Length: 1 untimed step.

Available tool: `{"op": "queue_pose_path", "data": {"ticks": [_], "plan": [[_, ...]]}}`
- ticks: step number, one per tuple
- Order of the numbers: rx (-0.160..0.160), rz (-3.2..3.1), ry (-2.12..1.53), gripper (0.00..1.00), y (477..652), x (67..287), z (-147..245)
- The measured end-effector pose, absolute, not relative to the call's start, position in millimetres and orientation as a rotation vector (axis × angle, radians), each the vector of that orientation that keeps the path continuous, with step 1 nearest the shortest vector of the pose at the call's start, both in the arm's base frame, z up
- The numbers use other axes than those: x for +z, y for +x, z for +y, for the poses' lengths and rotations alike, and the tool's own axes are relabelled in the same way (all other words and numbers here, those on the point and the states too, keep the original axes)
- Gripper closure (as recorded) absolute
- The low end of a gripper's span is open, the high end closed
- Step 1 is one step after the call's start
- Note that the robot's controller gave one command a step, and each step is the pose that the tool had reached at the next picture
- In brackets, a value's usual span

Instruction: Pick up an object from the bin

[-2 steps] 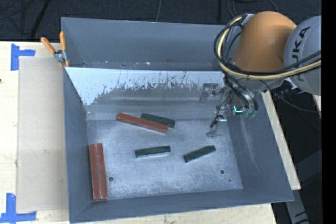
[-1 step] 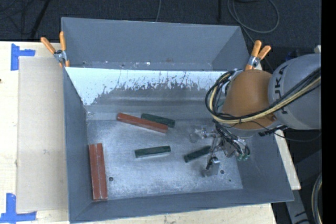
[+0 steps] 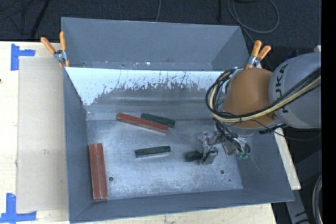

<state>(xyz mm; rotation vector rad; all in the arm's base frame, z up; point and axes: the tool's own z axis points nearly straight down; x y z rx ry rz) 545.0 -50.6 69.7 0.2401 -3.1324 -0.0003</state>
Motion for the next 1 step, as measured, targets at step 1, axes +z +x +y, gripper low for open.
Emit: {"op": "queue_pose_path", "data": {"ticks": [1], "plan": [[0.003, -3.136, 0.299, 1.0, 548.4, 221.3, -54.7]]}}
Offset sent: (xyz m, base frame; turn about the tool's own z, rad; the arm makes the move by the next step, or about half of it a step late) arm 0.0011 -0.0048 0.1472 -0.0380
